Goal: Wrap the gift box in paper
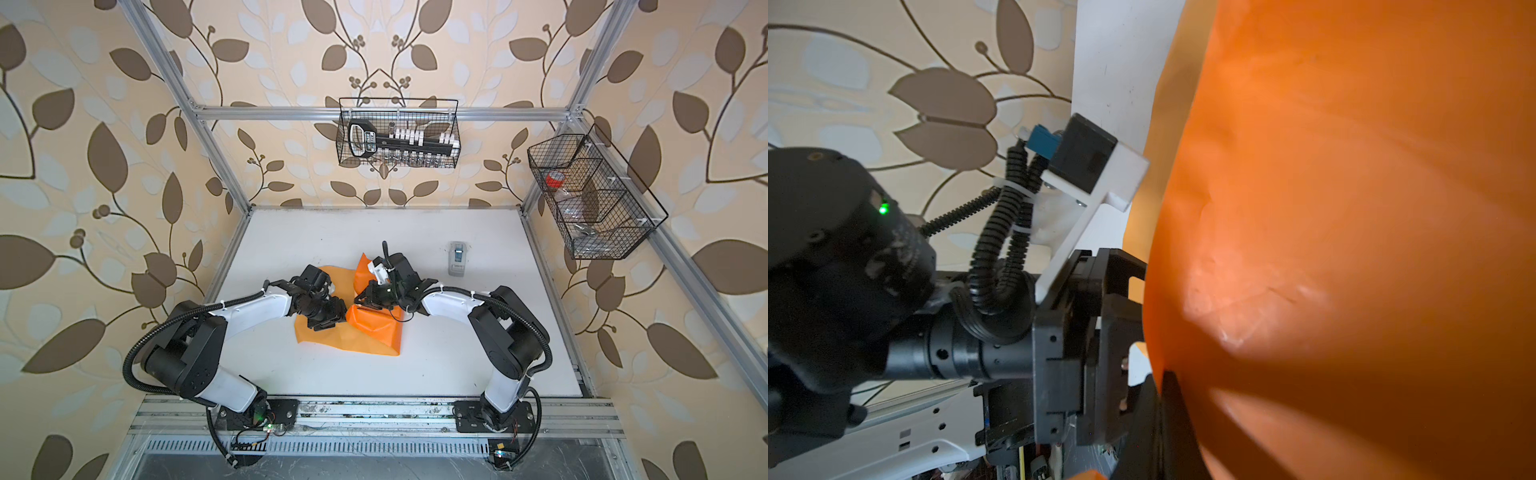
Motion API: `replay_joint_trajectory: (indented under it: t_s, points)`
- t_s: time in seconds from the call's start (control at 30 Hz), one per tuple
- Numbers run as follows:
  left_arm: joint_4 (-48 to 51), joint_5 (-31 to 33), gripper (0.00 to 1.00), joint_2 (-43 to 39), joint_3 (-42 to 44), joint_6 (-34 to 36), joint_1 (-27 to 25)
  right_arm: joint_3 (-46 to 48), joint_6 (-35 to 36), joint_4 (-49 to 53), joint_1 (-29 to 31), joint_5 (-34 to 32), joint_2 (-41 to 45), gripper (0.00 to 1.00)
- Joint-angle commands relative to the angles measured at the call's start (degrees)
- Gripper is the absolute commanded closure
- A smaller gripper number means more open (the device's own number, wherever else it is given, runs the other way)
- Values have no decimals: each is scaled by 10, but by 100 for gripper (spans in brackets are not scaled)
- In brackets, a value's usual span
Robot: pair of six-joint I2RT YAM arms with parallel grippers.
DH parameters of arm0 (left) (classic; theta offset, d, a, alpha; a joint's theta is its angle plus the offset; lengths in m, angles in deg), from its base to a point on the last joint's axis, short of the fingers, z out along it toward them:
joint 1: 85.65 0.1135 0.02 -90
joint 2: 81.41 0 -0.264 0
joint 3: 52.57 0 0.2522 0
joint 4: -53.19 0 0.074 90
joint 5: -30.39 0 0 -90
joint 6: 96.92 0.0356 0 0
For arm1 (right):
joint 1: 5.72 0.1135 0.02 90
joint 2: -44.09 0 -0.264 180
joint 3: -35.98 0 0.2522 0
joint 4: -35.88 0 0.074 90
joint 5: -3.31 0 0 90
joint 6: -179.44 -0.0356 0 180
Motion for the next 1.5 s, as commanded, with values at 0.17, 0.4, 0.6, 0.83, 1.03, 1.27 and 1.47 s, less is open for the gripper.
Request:
replay_joint_trajectory:
  t_s: [0.17, 0.4, 0.6, 0.83, 1.03, 1.27, 1.47]
  points:
    - [50, -40, 23, -79, -15, 26, 48, -11, -12, -17, 6, -4, -18, 85]
    - [45, -93, 10, -120, -26, 10, 69, 1, -14, -21, 9, -16, -19, 54]
    - [-42, -168, 11, -117, -1, -8, 67, 11, -27, -33, 10, -22, -22, 53]
    - [-118, -188, 19, -99, 32, -30, 54, 12, -57, -63, 11, -22, -31, 57]
    - [-167, -189, 24, -73, 35, -38, 37, 25, -68, -70, 11, -28, -36, 59]
    - [-167, -186, 29, -58, 39, -27, 32, 37, -95, -100, 12, -29, -36, 59]
    - [-179, -186, 22, -82, 50, -32, 26, 45, -105, -112, 12, -28, -32, 60]
